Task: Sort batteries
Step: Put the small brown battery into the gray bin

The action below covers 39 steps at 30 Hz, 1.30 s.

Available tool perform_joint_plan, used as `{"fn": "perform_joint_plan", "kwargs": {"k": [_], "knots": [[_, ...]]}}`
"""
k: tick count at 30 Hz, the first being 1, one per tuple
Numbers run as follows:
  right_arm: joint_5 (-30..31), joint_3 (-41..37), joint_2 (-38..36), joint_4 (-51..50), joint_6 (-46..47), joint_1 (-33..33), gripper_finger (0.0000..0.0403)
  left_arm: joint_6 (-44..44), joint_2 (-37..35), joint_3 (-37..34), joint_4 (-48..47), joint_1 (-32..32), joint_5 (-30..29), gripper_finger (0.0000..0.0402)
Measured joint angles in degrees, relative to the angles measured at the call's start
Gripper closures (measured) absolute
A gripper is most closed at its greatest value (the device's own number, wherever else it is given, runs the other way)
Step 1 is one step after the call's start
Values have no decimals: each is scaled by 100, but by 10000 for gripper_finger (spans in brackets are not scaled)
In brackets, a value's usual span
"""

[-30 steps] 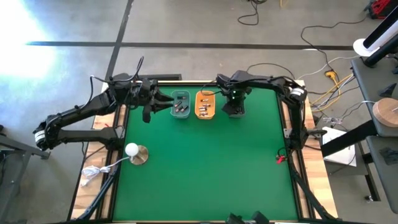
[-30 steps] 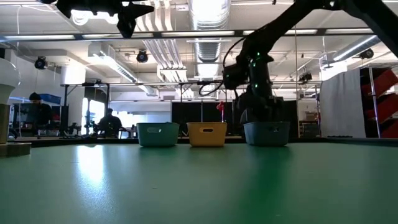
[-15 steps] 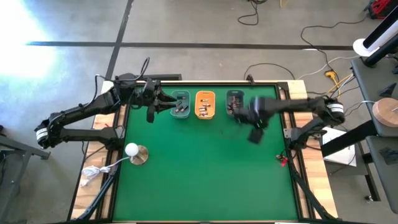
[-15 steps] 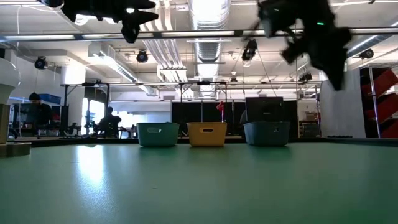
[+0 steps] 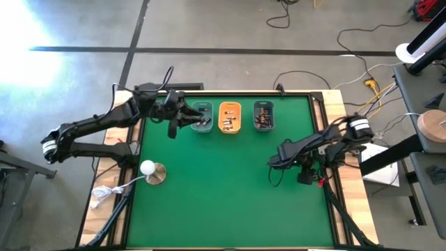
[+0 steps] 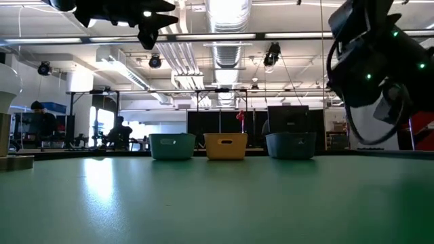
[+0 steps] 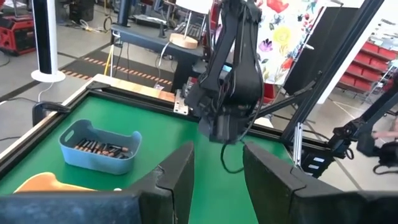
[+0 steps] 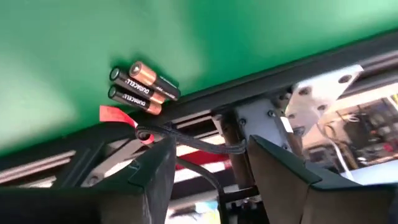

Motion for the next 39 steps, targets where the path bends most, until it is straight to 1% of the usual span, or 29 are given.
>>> {"fn": "perform_joint_plan", "kwargs": {"k": [3,6,12,21,30,34,39], "knots": [[-32,1,343,211,-391,0,205,-101,-44,0,5,0,4,284],[-258,0,643,420,-651,0,207,-199,-82,0,-1,-8,133,284],[-299,0,993,781,-793,-1,218,-312,-156,0,-4,-60,162,284],[-299,-12,1125,1029,-764,-1,234,-353,-161,0,0,-61,134,284],[-336,-357,1126,1118,-502,-17,249,-353,-159,0,26,-61,101,284],[-463,-453,1130,1312,-420,-15,249,-353,-156,0,38,-61,98,284],[-606,-481,1132,1249,-288,-15,240,-398,-154,0,44,-61,97,284]]}}
